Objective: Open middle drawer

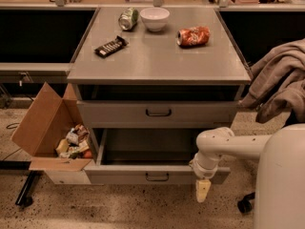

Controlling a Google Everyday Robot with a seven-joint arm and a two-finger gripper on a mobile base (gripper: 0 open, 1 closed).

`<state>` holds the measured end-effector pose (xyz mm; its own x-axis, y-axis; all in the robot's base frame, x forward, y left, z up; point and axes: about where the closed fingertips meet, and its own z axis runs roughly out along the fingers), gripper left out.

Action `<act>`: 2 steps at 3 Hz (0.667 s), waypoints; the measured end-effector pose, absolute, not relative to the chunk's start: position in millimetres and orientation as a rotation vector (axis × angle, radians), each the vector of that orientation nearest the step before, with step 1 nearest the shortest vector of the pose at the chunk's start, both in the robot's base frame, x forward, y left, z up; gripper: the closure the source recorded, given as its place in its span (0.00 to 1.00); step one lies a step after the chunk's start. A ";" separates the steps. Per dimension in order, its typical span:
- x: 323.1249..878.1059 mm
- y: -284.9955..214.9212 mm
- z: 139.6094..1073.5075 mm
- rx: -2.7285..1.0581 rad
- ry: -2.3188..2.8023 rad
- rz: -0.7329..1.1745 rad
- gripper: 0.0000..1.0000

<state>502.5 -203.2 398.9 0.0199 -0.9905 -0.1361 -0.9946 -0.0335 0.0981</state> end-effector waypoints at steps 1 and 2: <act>490.6 -206.2 407.3 -2.231 2.170 0.239 0.39; 488.4 -206.8 412.1 -2.228 2.163 0.230 0.63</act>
Offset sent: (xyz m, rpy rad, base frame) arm -0.0473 -0.0095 0.0526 0.0012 -0.0894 0.0067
